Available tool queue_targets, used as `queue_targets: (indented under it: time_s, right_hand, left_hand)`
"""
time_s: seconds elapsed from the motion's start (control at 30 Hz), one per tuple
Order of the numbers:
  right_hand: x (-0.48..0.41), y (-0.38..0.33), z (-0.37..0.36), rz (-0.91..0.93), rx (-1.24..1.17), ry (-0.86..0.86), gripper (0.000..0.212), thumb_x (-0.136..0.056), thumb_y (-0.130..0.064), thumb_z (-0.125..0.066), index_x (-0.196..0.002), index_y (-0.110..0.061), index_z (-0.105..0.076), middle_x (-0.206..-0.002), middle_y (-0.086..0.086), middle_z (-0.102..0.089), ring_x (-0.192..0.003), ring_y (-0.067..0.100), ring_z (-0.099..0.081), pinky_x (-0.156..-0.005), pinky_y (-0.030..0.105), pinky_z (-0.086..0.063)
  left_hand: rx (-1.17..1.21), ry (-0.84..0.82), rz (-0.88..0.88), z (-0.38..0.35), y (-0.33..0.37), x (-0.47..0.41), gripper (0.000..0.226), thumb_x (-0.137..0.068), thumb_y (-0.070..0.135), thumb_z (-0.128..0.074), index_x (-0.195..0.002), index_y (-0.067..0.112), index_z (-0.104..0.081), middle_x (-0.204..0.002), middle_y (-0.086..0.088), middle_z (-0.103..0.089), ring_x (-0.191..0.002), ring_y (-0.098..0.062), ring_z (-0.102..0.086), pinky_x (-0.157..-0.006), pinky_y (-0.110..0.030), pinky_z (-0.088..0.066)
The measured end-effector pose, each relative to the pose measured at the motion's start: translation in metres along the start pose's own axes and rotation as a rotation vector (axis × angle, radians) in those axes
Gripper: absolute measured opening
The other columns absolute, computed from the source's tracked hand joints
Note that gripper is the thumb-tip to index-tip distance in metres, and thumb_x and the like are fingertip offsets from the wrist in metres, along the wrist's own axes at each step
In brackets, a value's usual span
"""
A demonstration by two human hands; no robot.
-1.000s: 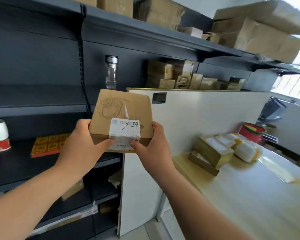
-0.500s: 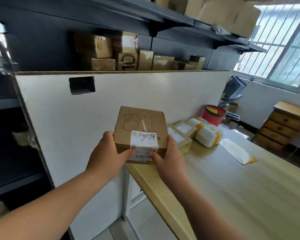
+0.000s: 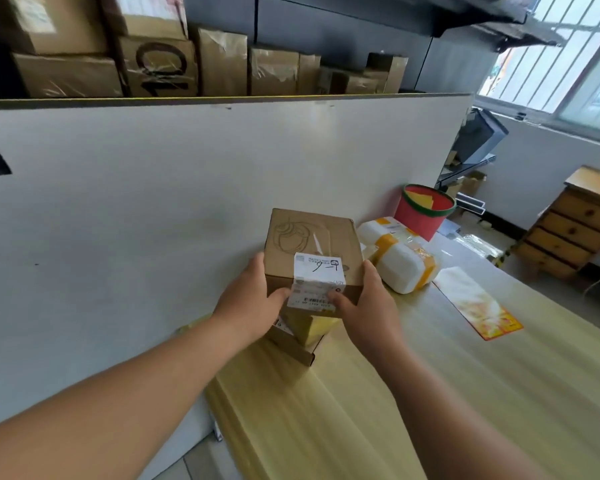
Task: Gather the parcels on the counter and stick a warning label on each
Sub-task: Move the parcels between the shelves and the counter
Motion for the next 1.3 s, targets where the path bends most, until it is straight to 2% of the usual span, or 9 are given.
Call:
queue_targets:
  time_s: [0.23,0.33,0.43,0.5,0.63,0.87,0.97,1.1,1.3]
  right_hand:
    - [-0.031,0.037,-0.029,-0.102,0.127,-0.128,0.041,-0.081,-0.030,-0.071,-0.107,-0.036,-0.040,-0.110,-0.012,-0.060,-0.089,0.006,-0.054,-0.071,0.026,-0.046]
    - [-0.028,0.038,-0.032,-0.106,0.185,-0.186,0.049,-0.083,-0.040,-0.066,-0.123,-0.027,-0.042,-0.124,-0.004,-0.055,-0.105,0.013,-0.053,-0.083,0.031,-0.047]
    - [-0.025,0.019,-0.025,-0.057,0.324,-0.129,0.078,-0.087,-0.053,-0.055,-0.147,-0.014,-0.023,-0.153,0.005,-0.027,-0.141,0.021,-0.023,-0.112,0.038,-0.025]
    - [-0.019,-0.008,-0.025,0.027,0.366,-0.102,0.080,-0.090,-0.055,-0.047,-0.151,-0.015,-0.014,-0.159,0.005,-0.013,-0.146,0.019,-0.006,-0.117,0.037,-0.010]
    - [0.004,-0.080,-0.042,0.259,0.356,-0.131,0.073,-0.093,-0.049,-0.047,-0.151,-0.017,-0.015,-0.159,0.003,-0.012,-0.146,0.018,-0.003,-0.116,0.035,-0.004]
    - [0.082,-0.218,-0.084,0.613,0.315,-0.207,0.069,-0.092,-0.046,-0.050,-0.148,-0.016,-0.023,-0.157,0.006,-0.020,-0.143,0.023,-0.017,-0.115,0.037,-0.013]
    - [0.132,-0.279,-0.107,0.765,0.324,-0.231,0.068,-0.093,-0.047,-0.049,-0.148,-0.017,-0.023,-0.156,0.006,-0.022,-0.142,0.024,-0.021,-0.115,0.038,-0.017]
    - [0.211,-0.357,-0.139,0.918,0.315,-0.295,0.067,-0.093,-0.046,-0.049,-0.148,-0.018,-0.023,-0.157,0.006,-0.021,-0.142,0.025,-0.021,-0.115,0.039,-0.017]
    - [0.342,-0.468,-0.177,1.122,0.240,-0.333,0.066,-0.089,-0.046,-0.056,-0.144,-0.017,-0.032,-0.148,0.003,-0.036,-0.136,0.022,-0.032,-0.111,0.039,-0.029]
  left_hand:
    - [-0.063,-0.170,0.075,-0.034,-0.022,-0.028,0.050,-0.086,0.042,-0.057,-0.132,0.032,-0.037,-0.127,0.008,-0.055,-0.111,-0.017,-0.054,-0.093,-0.036,-0.046]
    - [-0.116,-0.186,0.060,-0.035,-0.023,-0.027,0.052,-0.088,0.043,-0.054,-0.135,0.031,-0.035,-0.132,0.006,-0.052,-0.114,-0.017,-0.052,-0.092,-0.033,-0.045]
    - [-0.196,-0.116,0.043,-0.019,-0.020,-0.020,0.065,-0.088,0.047,-0.054,-0.143,0.027,-0.025,-0.143,0.001,-0.042,-0.126,-0.022,-0.044,-0.095,-0.035,-0.041]
    - [-0.263,-0.042,0.032,0.001,-0.020,-0.013,0.077,-0.087,0.052,-0.054,-0.147,0.024,-0.016,-0.151,0.000,-0.032,-0.135,-0.023,-0.035,-0.103,-0.039,-0.036]
    - [-0.405,0.065,-0.007,0.057,-0.025,0.013,0.086,-0.085,0.057,-0.052,-0.150,0.018,-0.011,-0.155,-0.003,-0.023,-0.141,-0.022,-0.022,-0.112,-0.038,-0.025]
    - [-0.661,0.340,-0.040,0.198,-0.053,0.109,0.077,-0.088,0.056,-0.048,-0.147,0.014,-0.020,-0.146,-0.003,-0.036,-0.134,-0.022,-0.031,-0.109,-0.036,-0.025]
    - [-0.715,0.433,0.039,0.265,-0.077,0.168,0.077,-0.088,0.057,-0.047,-0.148,0.017,-0.019,-0.147,-0.002,-0.034,-0.134,-0.022,-0.030,-0.111,-0.037,-0.022]
    - [-0.809,0.625,0.129,0.354,-0.100,0.268,0.069,-0.081,0.058,-0.057,-0.135,0.021,-0.038,-0.130,0.000,-0.052,-0.120,-0.021,-0.047,-0.101,-0.040,-0.039]
    - [-0.909,0.783,0.324,0.461,-0.144,0.421,0.080,-0.082,0.060,-0.055,-0.144,0.017,-0.029,-0.141,-0.002,-0.045,-0.131,-0.022,-0.040,-0.106,-0.041,-0.033]
Point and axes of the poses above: each hand's wrist, its own x-axis away from the middle knuckle, its own z-axis out of the back of the hand, y = z × x, the point moved 7 cm from there along -x, towards the middle knuckle
